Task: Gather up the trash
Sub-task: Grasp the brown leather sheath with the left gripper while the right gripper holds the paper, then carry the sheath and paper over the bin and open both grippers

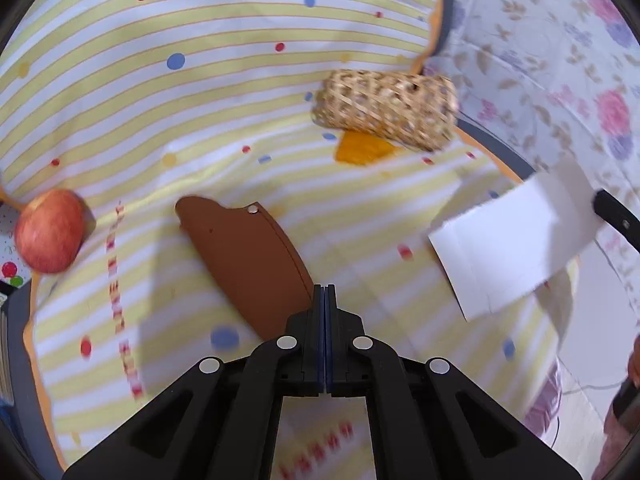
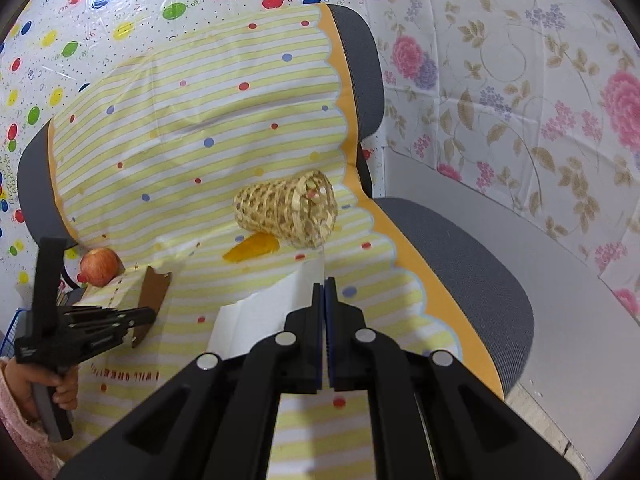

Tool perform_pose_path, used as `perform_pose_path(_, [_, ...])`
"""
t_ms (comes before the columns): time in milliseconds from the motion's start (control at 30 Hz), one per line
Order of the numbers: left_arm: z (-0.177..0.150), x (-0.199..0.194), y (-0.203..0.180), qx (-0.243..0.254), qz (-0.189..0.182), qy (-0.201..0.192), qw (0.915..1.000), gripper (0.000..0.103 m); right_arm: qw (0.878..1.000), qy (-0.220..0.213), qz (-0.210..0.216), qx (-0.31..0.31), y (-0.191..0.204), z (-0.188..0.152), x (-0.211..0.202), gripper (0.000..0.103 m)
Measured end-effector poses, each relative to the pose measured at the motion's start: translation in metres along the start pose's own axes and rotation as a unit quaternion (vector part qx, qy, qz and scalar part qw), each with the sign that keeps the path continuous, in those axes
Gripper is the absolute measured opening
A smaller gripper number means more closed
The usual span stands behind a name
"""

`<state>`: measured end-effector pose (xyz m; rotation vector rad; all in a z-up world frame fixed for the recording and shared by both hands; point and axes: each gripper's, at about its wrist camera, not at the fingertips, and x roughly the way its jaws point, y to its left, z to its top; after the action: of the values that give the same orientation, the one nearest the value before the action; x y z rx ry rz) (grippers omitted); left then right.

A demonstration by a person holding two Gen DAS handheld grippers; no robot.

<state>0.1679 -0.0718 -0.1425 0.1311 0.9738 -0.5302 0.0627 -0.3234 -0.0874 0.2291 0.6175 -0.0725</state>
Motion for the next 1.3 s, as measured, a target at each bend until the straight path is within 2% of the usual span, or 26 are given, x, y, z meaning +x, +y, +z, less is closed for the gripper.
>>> perform_pose_path(67, [-0.010, -0.008, -0.001, 0.001, -0.010, 0.003, 0.9999, 0.001, 1.000, 0.003, 0.000, -0.002, 0.001, -0.006, -0.006, 0.002])
perform_pose_path(133, [-0.017, -0.012, -0.002, -0.010, 0.005, -0.002, 0.9999, 0.004, 1.000, 0.006, 0.001, -0.002, 0.001, -0.011, -0.009, 0.002])
perform_pose_path(167, [-0.019, -0.015, 0.000, -0.020, 0.007, -0.007, 0.9998, 0.010, 1.000, 0.007, 0.001, -0.002, 0.002, -0.013, -0.012, 0.002])
perform_pose_path(233, [-0.022, -0.027, 0.006, -0.044, 0.019, -0.029, 0.9984, 0.040, 1.000, 0.007, 0.003, -0.002, 0.004, -0.016, -0.015, 0.002])
perform_pose_path(267, [-0.022, -0.030, 0.009, -0.054, 0.035, -0.042, 0.9971, 0.068, 1.000, 0.008, 0.003, -0.003, 0.005, -0.017, -0.016, 0.002])
perform_pose_path(300, [-0.020, -0.033, 0.009, -0.060, 0.054, -0.060, 0.9949, 0.079, 1.000, 0.008, 0.005, -0.004, 0.006, -0.018, -0.017, 0.002])
perform_pose_path(433, [-0.002, -0.013, 0.006, -0.063, 0.094, -0.061, 0.9917, 0.080, 1.000, 0.007, 0.012, -0.001, 0.010, -0.019, -0.018, 0.002])
perform_pose_path(633, [0.022, 0.030, 0.011, -0.074, 0.152, -0.017, 0.9854, 0.078, 1.000, 0.007, 0.014, 0.000, 0.011, -0.020, -0.019, 0.002])
perform_pose_path(733, [0.026, 0.035, 0.017, -0.097, 0.157, -0.017, 0.9827, 0.079, 1.000, 0.009, 0.013, -0.002, 0.012, -0.021, -0.018, 0.002])
perform_pose_path(833, [0.023, 0.034, 0.018, -0.098, 0.168, -0.020, 0.9806, 0.064, 1.000, 0.009, 0.014, -0.004, 0.012, -0.021, -0.019, 0.002])
perform_pose_path(867, [0.020, 0.032, 0.015, -0.089, 0.173, -0.020, 0.9808, 0.053, 1.000, 0.009, 0.015, -0.004, 0.012, -0.021, -0.020, 0.002])
perform_pose_path(900, [0.015, 0.029, 0.011, -0.071, 0.182, -0.017, 0.9806, 0.052, 1.000, 0.008, 0.016, -0.004, 0.012, -0.022, -0.021, 0.002])
perform_pose_path(967, [0.005, 0.023, 0.008, -0.052, 0.177, -0.021, 0.9826, 0.051, 1.000, 0.007, 0.017, -0.005, 0.012, -0.022, -0.024, 0.002])
perform_pose_path(1100, [-0.017, -0.007, 0.017, -0.078, 0.107, -0.045, 0.9902, 0.049, 1.000, 0.003, 0.019, -0.005, 0.011, -0.024, -0.033, 0.002])
perform_pose_path(1200, [-0.031, -0.031, 0.015, -0.090, 0.073, -0.068, 0.9910, 0.049, 1.000, -0.002, 0.021, -0.005, 0.013, -0.023, -0.040, 0.002])
perform_pose_path(1300, [-0.039, -0.052, 0.002, -0.087, 0.056, -0.087, 0.9908, 0.049, 1.000, -0.009, 0.023, -0.005, 0.018, -0.023, -0.046, 0.002])
